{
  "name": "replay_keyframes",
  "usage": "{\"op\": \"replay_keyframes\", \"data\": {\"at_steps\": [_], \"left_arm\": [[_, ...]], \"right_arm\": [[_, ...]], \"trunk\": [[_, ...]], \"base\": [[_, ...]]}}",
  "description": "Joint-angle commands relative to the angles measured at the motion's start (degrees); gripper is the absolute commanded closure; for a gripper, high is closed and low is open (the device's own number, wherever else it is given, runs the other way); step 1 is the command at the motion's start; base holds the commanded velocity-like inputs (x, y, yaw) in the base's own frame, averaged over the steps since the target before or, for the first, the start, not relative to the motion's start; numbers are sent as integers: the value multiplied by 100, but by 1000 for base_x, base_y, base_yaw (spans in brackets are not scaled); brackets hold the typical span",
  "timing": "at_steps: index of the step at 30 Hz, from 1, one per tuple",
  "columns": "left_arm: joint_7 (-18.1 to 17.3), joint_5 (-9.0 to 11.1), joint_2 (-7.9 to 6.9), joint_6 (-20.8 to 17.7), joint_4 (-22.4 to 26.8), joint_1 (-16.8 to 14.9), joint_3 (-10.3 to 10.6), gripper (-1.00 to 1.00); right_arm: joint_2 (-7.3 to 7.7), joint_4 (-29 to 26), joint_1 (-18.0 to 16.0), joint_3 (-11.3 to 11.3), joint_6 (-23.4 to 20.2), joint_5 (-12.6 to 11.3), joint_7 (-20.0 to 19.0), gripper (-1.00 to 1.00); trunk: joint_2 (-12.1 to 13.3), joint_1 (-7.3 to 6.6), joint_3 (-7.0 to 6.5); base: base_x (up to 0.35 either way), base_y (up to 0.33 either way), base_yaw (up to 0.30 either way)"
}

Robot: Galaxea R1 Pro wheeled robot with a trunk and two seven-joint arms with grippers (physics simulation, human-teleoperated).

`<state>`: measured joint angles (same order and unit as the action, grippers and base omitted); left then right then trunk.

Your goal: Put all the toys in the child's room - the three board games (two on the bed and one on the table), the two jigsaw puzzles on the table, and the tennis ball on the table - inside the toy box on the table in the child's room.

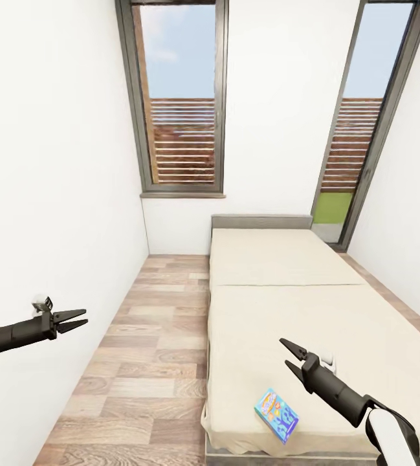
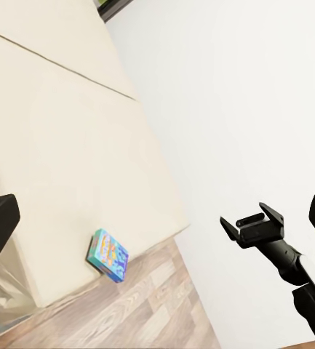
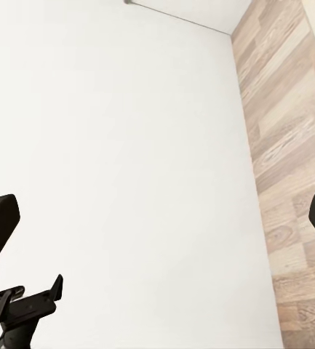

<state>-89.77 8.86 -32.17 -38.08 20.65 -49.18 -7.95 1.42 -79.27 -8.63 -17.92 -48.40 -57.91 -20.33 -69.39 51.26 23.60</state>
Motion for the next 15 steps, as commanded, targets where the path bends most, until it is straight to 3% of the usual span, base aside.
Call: {"op": "replay_keyframes", "data": {"at_steps": [1,15], "left_arm": [[-23,-7,0,-60,0,-4,-5,-100],[-2,-14,1,-88,0,-4,0,-100]], "right_arm": [[-1,0,-5,-10,-30,16,-27,-100],[-7,3,2,-4,-29,16,-28,-100]], "trunk": [[-46,23,25],[-607,330,276]], "base": [[0,0,-5],[0,0,-1]]}}
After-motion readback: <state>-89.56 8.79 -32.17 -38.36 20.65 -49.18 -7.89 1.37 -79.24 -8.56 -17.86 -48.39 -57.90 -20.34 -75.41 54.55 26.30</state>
